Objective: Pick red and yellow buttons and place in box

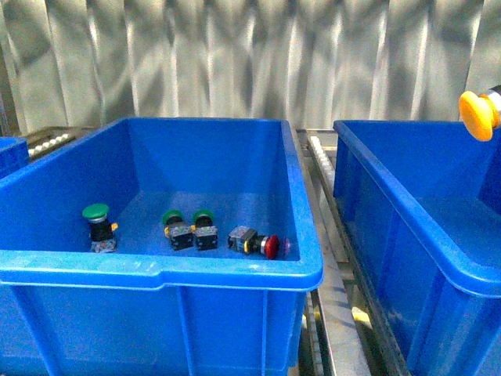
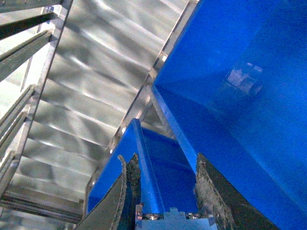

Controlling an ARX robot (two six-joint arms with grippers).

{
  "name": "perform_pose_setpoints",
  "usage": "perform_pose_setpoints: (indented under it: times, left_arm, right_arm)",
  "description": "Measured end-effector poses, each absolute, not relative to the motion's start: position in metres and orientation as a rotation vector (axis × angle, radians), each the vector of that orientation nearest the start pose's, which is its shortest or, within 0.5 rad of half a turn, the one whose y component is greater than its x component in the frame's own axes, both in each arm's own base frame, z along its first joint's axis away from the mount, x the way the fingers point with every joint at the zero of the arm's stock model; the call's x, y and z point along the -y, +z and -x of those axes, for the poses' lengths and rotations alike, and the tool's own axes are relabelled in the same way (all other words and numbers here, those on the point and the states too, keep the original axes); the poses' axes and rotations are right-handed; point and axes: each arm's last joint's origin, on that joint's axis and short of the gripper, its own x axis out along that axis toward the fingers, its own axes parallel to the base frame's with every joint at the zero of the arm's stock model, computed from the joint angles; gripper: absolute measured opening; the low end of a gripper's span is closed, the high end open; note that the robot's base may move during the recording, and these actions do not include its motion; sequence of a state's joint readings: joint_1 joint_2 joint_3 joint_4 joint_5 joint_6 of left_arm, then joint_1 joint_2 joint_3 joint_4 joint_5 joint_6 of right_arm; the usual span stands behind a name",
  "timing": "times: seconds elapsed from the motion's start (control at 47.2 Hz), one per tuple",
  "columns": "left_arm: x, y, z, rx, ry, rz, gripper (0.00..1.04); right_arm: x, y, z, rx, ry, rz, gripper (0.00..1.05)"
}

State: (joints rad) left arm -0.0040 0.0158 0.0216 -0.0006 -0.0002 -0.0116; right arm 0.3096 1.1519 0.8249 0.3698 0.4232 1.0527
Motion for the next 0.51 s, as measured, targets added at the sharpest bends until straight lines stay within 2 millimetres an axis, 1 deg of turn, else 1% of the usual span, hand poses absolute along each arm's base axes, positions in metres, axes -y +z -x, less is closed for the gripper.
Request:
perform_pose_setpoints:
  times: [0.064, 0.085, 0.169, 0.275, 0.36, 0.424, 0.445, 0.508]
  left_arm:
    - [0.0004, 0.1696, -0.0974, 0.005, -0.004, 0.012, 0.03]
    - [0.0004, 0.1696, -0.0974, 0.005, -0.003, 0.012, 0.06]
    - [0.0004, 0.1696, -0.0974, 0.006, -0.004, 0.011, 0.27]
    - [0.0004, 0.1696, -0.0974, 0.006, -0.003, 0.011, 0.45]
    - [0.0004, 0.1696, -0.0974, 0.006, -0.004, 0.011, 0.56]
    - [0.0004, 0.1696, -0.0974, 0.006, -0.003, 0.011, 0.66]
    - [0.0004, 0.1696, -0.0974, 0.006, -0.004, 0.011, 0.68]
    - [0.0004, 0.1696, -0.0974, 0.006, -0.003, 0.011, 0.82]
  right_arm:
    - [-0.0685, 0.327, -0.2489, 0.095, -0.082, -1.062, 0.25]
    - [-0.0689, 0.327, -0.2488, 0.095, -0.083, -1.059, 0.25]
    - [-0.071, 0.3278, -0.2481, 0.098, -0.084, -1.052, 0.25]
    - [-0.0731, 0.3285, -0.2472, 0.098, -0.078, -1.049, 0.25]
    - [-0.0741, 0.3293, -0.2467, 0.104, -0.073, -1.049, 0.25]
    - [-0.0745, 0.3297, -0.2464, 0.107, -0.072, -1.05, 0.25]
    - [-0.0746, 0.3299, -0.2462, 0.108, -0.071, -1.049, 0.25]
    - [-0.075, 0.3307, -0.2456, 0.113, -0.07, -1.05, 0.25]
